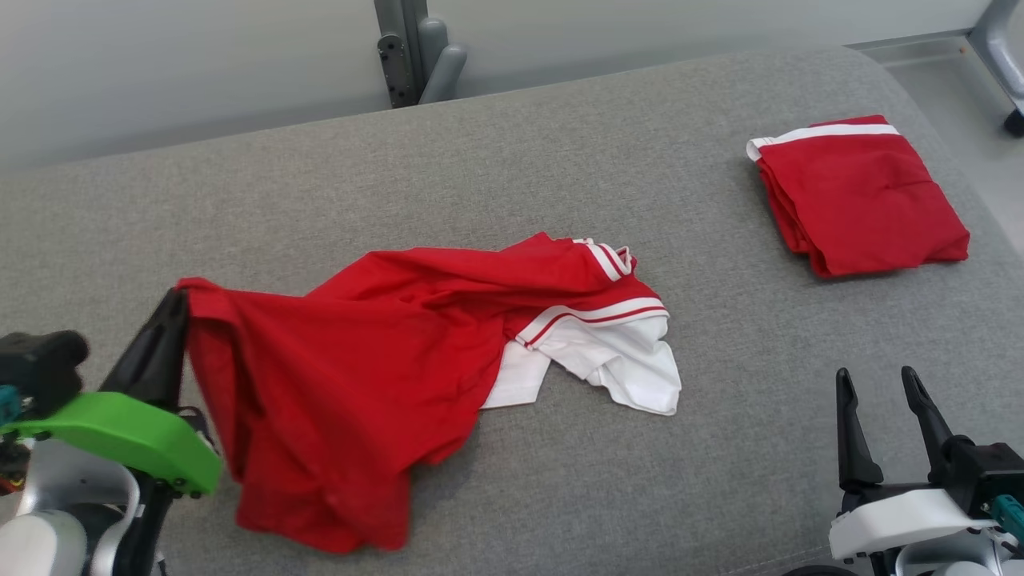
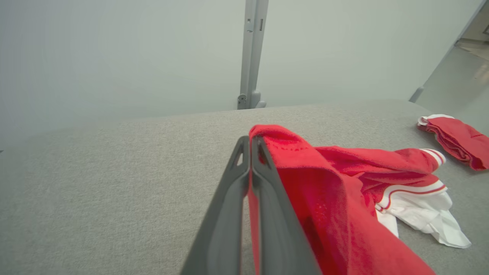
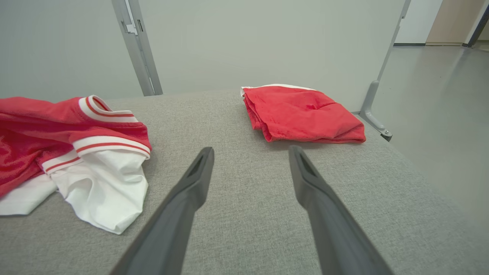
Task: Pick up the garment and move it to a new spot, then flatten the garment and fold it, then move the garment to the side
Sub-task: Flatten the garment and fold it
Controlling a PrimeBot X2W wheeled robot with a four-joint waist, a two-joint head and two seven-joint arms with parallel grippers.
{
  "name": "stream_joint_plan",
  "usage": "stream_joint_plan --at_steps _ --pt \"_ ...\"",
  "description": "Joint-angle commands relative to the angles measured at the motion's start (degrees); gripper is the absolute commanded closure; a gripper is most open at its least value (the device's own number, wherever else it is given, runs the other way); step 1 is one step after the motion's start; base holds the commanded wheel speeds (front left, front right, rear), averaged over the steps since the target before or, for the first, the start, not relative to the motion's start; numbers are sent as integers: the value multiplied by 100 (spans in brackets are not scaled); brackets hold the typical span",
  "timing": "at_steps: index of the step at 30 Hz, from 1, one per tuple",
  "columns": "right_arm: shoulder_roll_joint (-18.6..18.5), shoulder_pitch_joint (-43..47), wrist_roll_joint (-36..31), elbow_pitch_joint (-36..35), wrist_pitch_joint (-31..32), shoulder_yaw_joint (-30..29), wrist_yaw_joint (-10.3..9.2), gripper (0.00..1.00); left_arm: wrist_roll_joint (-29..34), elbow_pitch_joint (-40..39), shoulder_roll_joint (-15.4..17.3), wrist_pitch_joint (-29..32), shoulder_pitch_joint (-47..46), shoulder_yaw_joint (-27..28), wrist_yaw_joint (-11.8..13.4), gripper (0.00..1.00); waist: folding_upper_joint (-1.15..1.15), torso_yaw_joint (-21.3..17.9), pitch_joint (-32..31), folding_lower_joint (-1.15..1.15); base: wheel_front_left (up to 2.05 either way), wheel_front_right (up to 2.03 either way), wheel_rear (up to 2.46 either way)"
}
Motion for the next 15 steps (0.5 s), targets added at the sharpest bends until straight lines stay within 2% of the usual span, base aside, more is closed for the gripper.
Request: stream_joint_plan --at_steps 1,6,11,14,15 --pt "-19 -15 -58 -8 -1 -6 -8 0 -207 235 -77 -185 120 251 59 100 66 130 40 0 0 0 0" --pt "-21 -95 -124 28 -1 1 -8 0 -395 1560 -98 -768 97 661 -69 100 66 229 66 0 0 0 0" --pt "-18 -106 -155 49 -1 -5 -8 0 -121 2583 -159 -1377 -172 609 -154 100 66 261 69 0 0 0 0" --pt "-19 -85 -173 68 -1 -6 -8 0 -86 3130 -343 -1770 -442 501 -324 100 66 305 85 0 0 0 0" --pt "-17 -75 -174 85 -1 1 -8 0 -59 3298 -401 -1902 -542 460 -364 94 66 321 89 0 0 0 0"
